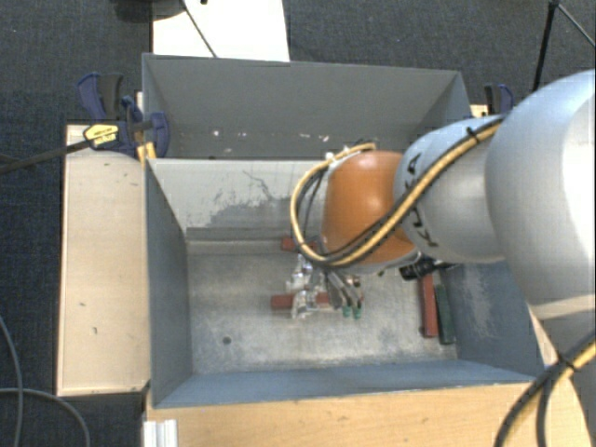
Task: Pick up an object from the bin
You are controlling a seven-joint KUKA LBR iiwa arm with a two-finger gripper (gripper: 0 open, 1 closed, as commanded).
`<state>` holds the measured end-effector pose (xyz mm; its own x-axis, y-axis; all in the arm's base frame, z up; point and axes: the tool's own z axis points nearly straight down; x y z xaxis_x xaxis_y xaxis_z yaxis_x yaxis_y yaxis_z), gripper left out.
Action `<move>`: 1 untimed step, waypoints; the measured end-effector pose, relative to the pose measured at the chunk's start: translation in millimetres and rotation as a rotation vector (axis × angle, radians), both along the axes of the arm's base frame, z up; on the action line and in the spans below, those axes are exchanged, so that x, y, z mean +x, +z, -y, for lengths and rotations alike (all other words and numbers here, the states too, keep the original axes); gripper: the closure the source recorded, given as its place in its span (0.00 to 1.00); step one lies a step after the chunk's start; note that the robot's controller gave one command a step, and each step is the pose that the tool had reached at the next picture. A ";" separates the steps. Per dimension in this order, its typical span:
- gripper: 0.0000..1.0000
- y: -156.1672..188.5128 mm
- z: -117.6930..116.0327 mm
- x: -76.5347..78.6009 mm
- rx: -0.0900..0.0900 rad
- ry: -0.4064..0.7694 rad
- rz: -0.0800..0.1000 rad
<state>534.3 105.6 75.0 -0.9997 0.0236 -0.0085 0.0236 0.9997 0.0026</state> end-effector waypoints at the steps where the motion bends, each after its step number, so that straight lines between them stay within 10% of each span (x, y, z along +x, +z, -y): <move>1: 1.00 1.0 0.7 0.9 0.000 0.049 -0.001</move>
Offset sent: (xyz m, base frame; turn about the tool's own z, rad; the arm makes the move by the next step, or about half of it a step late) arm -0.0050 0.0012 0.0766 -0.4326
